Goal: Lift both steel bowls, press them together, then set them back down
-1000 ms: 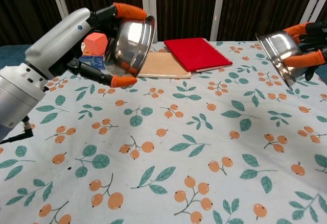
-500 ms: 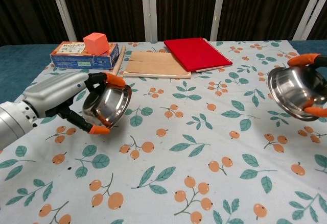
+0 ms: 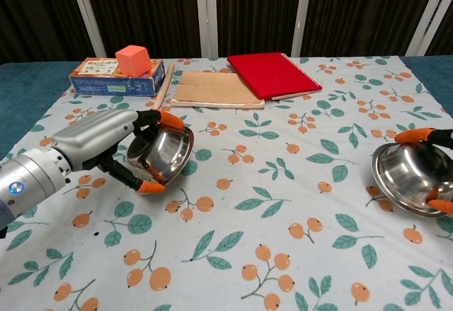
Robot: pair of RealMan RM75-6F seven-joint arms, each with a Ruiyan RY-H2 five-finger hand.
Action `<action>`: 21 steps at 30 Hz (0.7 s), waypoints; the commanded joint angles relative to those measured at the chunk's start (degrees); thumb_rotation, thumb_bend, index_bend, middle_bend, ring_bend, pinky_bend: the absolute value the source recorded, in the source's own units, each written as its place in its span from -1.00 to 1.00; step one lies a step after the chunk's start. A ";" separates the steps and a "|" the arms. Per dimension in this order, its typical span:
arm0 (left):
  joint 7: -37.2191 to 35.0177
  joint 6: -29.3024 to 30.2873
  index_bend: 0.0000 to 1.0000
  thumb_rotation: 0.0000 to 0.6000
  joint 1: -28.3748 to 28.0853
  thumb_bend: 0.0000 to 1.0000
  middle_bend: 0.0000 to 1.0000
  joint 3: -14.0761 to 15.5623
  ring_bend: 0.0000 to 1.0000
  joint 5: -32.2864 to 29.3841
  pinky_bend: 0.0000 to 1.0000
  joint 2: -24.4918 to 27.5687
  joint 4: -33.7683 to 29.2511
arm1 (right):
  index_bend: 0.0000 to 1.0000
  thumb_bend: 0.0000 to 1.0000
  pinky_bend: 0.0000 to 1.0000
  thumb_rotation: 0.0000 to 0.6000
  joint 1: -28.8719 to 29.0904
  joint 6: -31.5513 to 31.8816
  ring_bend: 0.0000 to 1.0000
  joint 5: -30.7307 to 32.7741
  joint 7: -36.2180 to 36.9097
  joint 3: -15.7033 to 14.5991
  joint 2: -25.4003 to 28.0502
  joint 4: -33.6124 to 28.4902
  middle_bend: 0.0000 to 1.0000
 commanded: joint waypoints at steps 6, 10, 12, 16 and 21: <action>1.83 -2.59 -0.89 0.12 -0.10 -0.82 -0.69 -1.43 -0.80 -2.43 -0.52 0.41 -2.69 | -1.00 -0.17 -0.84 0.20 1.15 -6.43 -0.96 3.09 2.27 -0.26 5.06 -9.48 -1.00; 3.72 -8.21 -1.00 -0.05 -0.70 -0.89 -0.94 -0.78 -0.98 -4.86 -0.62 2.90 -6.32 | -1.00 -0.17 -0.85 0.14 1.53 -8.21 -1.00 3.62 4.89 -0.15 6.84 -13.25 -1.00; 4.16 -11.26 -1.00 -0.07 -1.14 -0.90 -0.99 -0.65 -1.00 -6.40 -0.63 4.32 -8.66 | -1.00 -0.17 -0.86 0.11 1.68 -8.73 -1.00 3.61 5.90 -0.08 7.40 -14.32 -1.00; 2.65 -15.12 -1.00 -0.12 -1.68 -0.90 -1.00 -1.61 -1.00 -9.27 -0.63 6.85 -13.49 | -1.00 -0.17 -0.86 0.09 1.75 -8.98 -1.00 3.05 7.40 -0.04 8.42 -16.23 -1.00; 1.12 -13.02 -1.00 -0.14 -0.97 -0.90 -1.00 -1.91 -1.00 -7.69 -0.65 10.47 -18.67 | -1.00 -0.17 -0.87 0.07 0.70 -5.95 -1.00 0.65 8.04 -0.16 10.59 -18.63 -1.00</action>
